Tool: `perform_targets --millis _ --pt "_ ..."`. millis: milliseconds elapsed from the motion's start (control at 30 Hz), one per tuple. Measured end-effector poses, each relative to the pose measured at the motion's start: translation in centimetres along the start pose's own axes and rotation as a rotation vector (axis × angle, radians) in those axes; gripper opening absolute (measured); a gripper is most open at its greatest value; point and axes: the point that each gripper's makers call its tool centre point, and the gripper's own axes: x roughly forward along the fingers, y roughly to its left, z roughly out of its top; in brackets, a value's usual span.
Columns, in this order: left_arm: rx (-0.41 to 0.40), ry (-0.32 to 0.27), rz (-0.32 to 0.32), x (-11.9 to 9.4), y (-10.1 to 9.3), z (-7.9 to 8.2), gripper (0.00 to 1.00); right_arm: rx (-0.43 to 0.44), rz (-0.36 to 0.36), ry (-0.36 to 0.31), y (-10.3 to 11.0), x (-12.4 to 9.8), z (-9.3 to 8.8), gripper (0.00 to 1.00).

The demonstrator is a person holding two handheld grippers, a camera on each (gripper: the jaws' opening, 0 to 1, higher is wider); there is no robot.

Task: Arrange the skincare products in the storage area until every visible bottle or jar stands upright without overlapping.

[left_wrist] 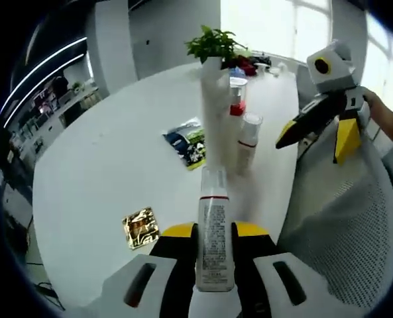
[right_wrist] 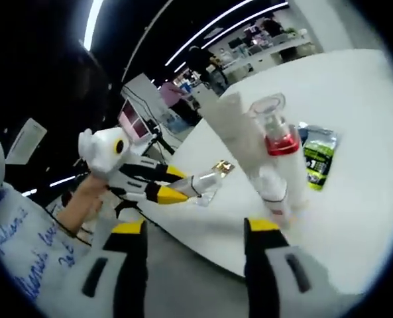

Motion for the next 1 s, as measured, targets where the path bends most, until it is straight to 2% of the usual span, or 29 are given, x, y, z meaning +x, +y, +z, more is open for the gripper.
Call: perform_targets --millis 167,433,600,767,867,1000 --pt "-0.011 -0.019 0.011 -0.9 -0.2 0.2 0.16 -0.010 0.019 0.005 0.6 0.8 0.1 0.56" --pt "-0.036 -0.043 0.018 -1.5 -0.3 0.2 0.16 0.064 0.053 -0.069 1.4 2.2 1.0 0.51" --pt "-0.041 -0.051 0.023 -1.8 -0.4 0.2 0.17 0.178 0.088 -0.103 1.6 3.4 1.3 0.49" --pt "-0.038 -0.062 0.029 -2.3 -0.6 0.4 0.17 0.238 0.090 -0.124 1.3 4.0 1.4 0.46" --pt "-0.039 -0.071 0.030 -2.6 -0.7 0.6 0.17 0.342 0.130 -0.152 1.7 4.5 1.7 0.45" --pt "-0.036 -0.082 0.030 -2.9 -1.0 0.9 0.16 0.437 0.136 -0.176 1.4 5.1 1.7 0.42"
